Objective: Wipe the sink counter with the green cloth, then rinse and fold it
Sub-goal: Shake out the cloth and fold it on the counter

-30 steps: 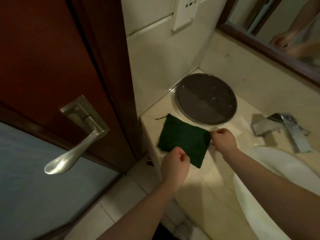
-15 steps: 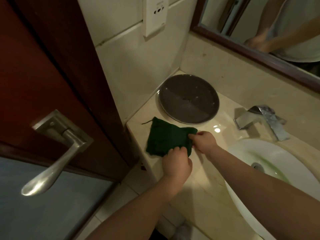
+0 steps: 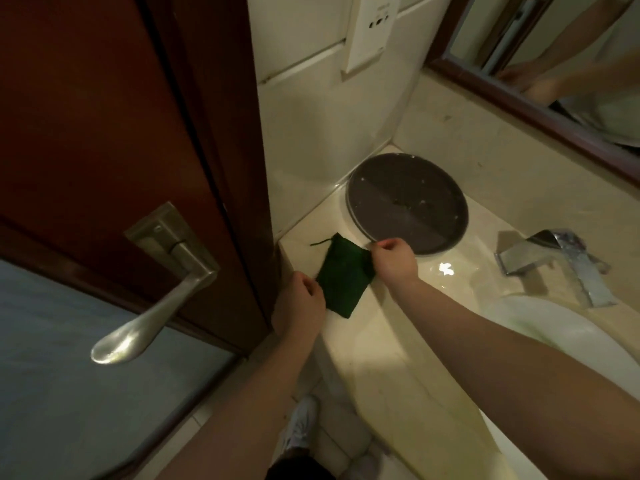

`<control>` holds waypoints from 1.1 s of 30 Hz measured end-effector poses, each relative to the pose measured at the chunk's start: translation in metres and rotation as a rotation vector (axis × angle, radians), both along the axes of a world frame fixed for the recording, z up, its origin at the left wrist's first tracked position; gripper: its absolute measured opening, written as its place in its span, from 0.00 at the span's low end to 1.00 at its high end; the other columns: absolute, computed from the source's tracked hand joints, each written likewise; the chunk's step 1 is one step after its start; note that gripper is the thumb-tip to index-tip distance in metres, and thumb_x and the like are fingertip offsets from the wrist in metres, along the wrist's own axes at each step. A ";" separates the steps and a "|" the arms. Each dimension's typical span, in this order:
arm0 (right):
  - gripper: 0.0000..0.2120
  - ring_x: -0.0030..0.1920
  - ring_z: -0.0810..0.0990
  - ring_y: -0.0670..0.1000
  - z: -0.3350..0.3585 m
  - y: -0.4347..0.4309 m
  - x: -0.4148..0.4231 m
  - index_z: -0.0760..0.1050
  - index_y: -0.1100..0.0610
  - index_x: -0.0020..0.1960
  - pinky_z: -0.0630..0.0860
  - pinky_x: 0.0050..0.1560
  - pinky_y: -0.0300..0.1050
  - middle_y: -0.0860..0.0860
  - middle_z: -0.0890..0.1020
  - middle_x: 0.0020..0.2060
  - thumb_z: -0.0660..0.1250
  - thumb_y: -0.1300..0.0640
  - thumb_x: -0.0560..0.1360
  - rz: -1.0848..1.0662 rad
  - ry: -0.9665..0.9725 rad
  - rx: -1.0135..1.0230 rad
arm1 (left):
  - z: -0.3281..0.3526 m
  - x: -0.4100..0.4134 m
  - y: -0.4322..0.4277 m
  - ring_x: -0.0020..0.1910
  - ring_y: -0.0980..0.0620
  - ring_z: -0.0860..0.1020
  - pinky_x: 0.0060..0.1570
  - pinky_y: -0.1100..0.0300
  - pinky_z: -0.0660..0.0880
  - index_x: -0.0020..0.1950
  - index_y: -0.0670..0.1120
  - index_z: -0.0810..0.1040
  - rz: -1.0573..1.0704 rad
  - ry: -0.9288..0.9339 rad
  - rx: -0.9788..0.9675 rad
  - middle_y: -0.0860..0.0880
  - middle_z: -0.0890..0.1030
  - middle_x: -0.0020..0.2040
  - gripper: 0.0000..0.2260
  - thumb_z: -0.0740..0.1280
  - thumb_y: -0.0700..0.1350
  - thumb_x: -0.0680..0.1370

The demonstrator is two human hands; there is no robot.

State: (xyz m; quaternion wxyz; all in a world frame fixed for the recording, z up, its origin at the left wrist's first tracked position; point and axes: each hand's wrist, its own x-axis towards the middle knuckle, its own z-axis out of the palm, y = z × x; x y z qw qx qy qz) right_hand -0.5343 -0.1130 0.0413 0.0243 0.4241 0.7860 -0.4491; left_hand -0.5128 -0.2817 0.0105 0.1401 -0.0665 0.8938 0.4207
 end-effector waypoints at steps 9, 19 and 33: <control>0.10 0.41 0.80 0.53 -0.006 -0.010 0.013 0.74 0.57 0.41 0.79 0.46 0.47 0.55 0.81 0.41 0.74 0.53 0.71 0.026 -0.076 -0.218 | 0.006 0.000 0.008 0.45 0.55 0.74 0.37 0.65 0.70 0.62 0.45 0.73 -0.060 0.002 0.039 0.52 0.74 0.52 0.12 0.63 0.48 0.80; 0.07 0.46 0.80 0.59 0.069 0.004 0.024 0.72 0.59 0.48 0.77 0.54 0.63 0.60 0.77 0.45 0.66 0.67 0.73 0.175 0.289 -0.367 | 0.025 -0.027 0.030 0.59 0.48 0.78 0.60 0.52 0.75 0.67 0.46 0.71 -0.065 -0.531 0.695 0.47 0.79 0.62 0.32 0.73 0.60 0.68; 0.11 0.54 0.81 0.57 0.052 0.098 0.015 0.69 0.58 0.55 0.79 0.45 0.46 0.60 0.79 0.57 0.67 0.65 0.75 -0.520 0.630 -0.525 | 0.064 -0.083 0.140 0.43 0.48 0.82 0.33 0.60 0.78 0.63 0.45 0.74 0.121 -0.828 1.204 0.43 0.82 0.52 0.13 0.65 0.38 0.78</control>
